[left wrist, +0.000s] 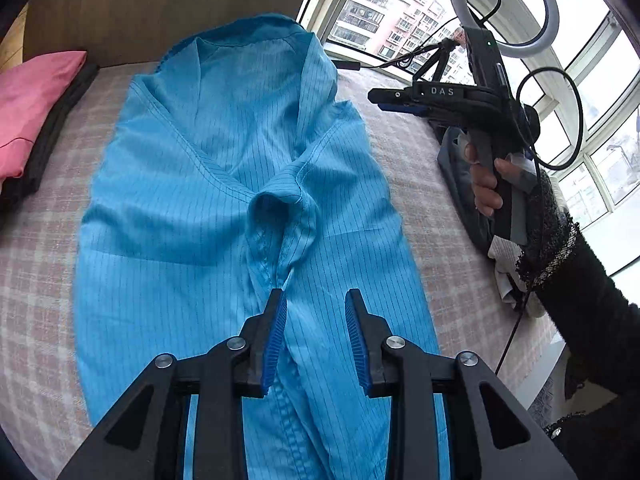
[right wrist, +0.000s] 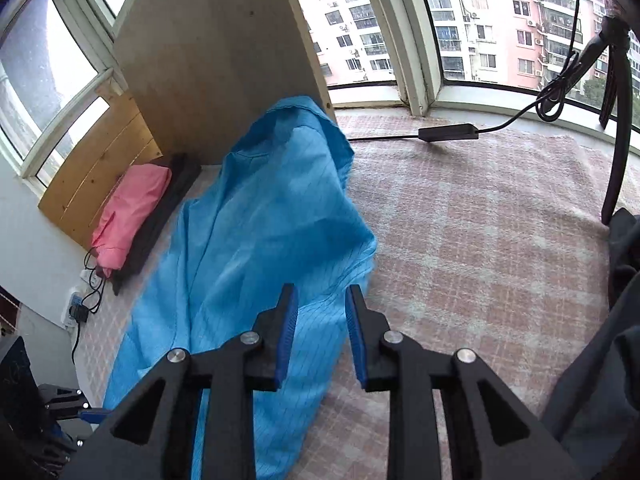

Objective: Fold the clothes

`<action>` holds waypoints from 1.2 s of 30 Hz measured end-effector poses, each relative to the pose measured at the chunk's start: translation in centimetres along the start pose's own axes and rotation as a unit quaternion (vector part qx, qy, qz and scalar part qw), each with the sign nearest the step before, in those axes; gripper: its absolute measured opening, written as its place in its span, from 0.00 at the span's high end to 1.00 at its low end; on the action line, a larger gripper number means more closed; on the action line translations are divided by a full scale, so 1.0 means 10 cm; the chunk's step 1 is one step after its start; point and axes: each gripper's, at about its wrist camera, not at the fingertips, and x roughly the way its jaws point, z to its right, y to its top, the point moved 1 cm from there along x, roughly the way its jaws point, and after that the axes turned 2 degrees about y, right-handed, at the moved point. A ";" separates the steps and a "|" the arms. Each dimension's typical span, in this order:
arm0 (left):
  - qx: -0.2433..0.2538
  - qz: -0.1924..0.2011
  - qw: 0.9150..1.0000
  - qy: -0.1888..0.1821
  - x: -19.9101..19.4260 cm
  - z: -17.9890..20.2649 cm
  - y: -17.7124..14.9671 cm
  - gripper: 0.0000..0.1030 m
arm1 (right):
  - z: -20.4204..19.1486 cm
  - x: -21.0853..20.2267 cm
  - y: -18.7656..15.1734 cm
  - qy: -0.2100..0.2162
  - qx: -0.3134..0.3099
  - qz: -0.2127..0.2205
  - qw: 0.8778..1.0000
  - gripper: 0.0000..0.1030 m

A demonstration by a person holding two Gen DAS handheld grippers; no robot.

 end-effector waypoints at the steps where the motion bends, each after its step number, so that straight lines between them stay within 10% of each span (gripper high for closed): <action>1: -0.003 0.006 1.000 0.003 -0.16 -0.07 -0.07 0.66 | -0.17 -0.03 -0.12 0.021 -0.017 -0.004 1.000 0.76; 16: 0.033 -0.052 0.996 -0.066 -0.96 -0.93 -1.34 0.66 | -1.18 0.10 -1.08 0.024 0.046 -0.031 0.998 0.76; 19: 0.036 -0.088 0.991 -0.092 -1.00 -1.11 -1.70 0.66 | -1.21 -0.65 -1.61 0.004 0.111 0.033 0.993 0.57; 23: 0.077 -0.112 0.987 -0.086 -1.02 -1.10 -2.04 0.66 | -1.44 -1.24 -2.60 -0.028 0.160 0.060 0.985 0.57; 36: 0.073 -0.138 0.988 -0.021 -0.61 -1.30 -2.60 0.58 | -1.72 -1.09 -4.35 -0.126 0.178 -0.037 0.975 0.48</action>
